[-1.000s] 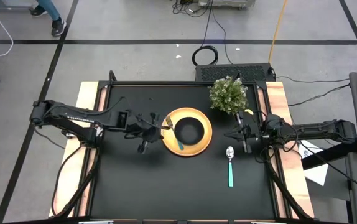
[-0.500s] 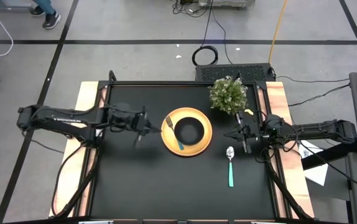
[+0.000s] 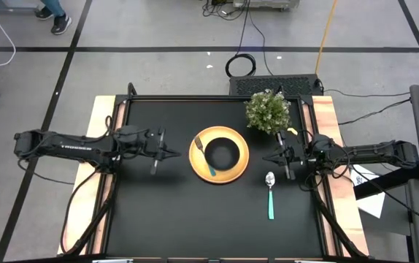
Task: Set table place
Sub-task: Put the blue spoon into the black bowl
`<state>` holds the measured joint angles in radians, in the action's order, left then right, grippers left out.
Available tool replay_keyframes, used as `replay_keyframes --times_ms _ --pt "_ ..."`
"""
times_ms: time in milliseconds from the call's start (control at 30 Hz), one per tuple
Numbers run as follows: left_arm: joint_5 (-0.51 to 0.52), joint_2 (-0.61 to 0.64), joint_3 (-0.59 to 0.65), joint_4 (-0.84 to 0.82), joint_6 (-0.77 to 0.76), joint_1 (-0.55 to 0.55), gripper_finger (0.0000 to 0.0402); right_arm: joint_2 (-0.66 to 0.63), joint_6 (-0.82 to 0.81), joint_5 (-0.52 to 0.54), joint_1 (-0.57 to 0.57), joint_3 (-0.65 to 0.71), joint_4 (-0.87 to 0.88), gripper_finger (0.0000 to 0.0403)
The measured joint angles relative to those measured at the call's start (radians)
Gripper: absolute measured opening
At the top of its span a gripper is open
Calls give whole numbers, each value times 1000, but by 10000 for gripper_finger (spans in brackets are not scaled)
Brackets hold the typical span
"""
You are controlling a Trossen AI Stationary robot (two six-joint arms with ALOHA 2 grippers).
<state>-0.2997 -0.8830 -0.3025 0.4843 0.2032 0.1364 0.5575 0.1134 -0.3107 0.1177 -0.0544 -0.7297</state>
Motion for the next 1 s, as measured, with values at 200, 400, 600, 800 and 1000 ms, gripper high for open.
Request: replay_keyframes --times_ms 200,400,600,800,1000 --pt "-15 1 130 279 -88 0 0 0 -1 0 0 0 0 0" --pt "-5 0 200 354 -93 0 0 0 -1 0 0 0 0 0" --pt "1 1 204 355 -111 0 0 0 -26 0 0 0 1 0" --pt "-15 0 204 335 -126 -1 0 0 -27 0 0 0 1 0" --pt "-14 0 204 347 -94 -1 0 0 -27 0 0 0 1 0"
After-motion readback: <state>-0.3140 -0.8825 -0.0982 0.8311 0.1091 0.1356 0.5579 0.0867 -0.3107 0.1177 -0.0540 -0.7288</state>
